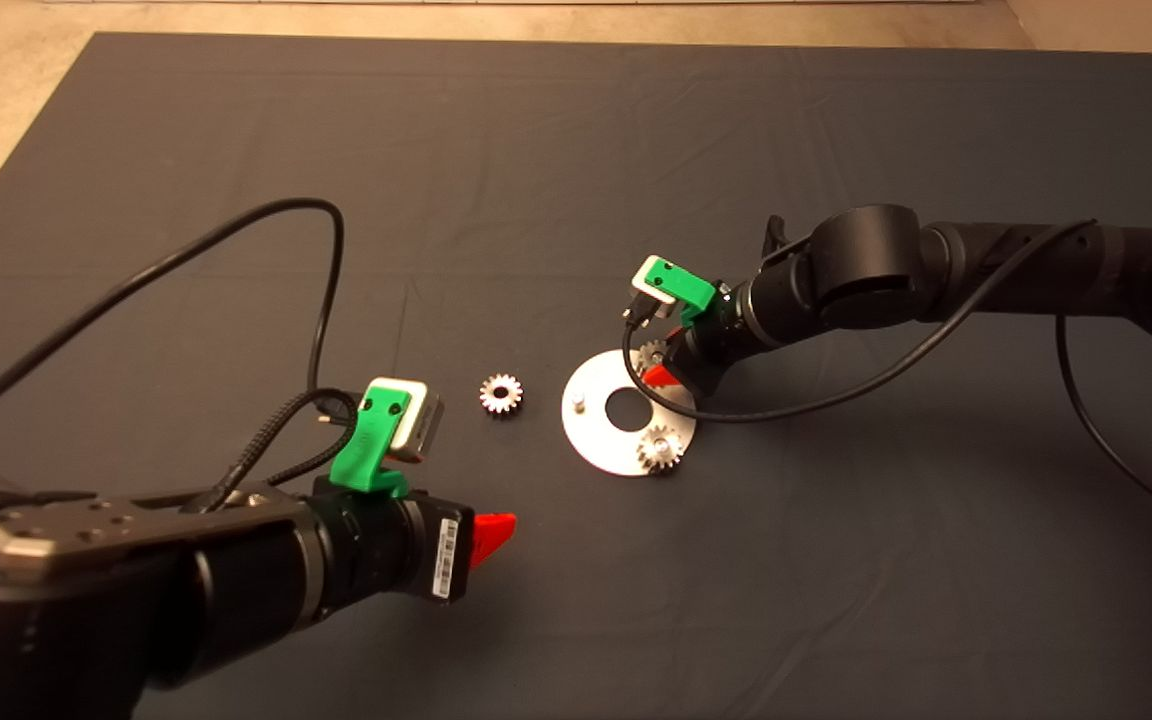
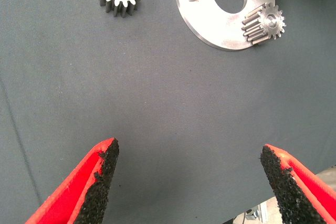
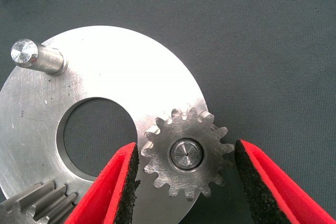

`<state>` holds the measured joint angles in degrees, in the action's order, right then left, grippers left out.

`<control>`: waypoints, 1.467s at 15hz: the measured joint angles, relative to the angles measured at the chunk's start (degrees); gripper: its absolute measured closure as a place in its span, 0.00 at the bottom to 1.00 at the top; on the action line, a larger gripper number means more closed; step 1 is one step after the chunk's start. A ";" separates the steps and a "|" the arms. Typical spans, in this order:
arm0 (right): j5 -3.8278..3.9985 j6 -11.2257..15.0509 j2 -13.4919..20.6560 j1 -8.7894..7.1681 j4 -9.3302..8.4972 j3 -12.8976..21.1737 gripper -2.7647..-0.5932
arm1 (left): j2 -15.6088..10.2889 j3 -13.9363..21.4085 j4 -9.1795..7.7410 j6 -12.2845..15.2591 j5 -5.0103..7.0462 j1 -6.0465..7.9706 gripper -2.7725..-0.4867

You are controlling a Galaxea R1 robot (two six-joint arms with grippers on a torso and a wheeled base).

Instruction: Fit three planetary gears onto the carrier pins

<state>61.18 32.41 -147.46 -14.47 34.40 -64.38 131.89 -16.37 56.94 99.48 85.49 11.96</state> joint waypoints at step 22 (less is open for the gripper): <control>5.84 0.00 1.46 -7.45 -11.87 0.63 0.53 | -0.05 0.00 0.04 -0.55 0.01 2.23 0.38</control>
<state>67.02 32.41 -145.99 -21.92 22.53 -63.75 131.84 -16.37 56.99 98.93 85.50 14.19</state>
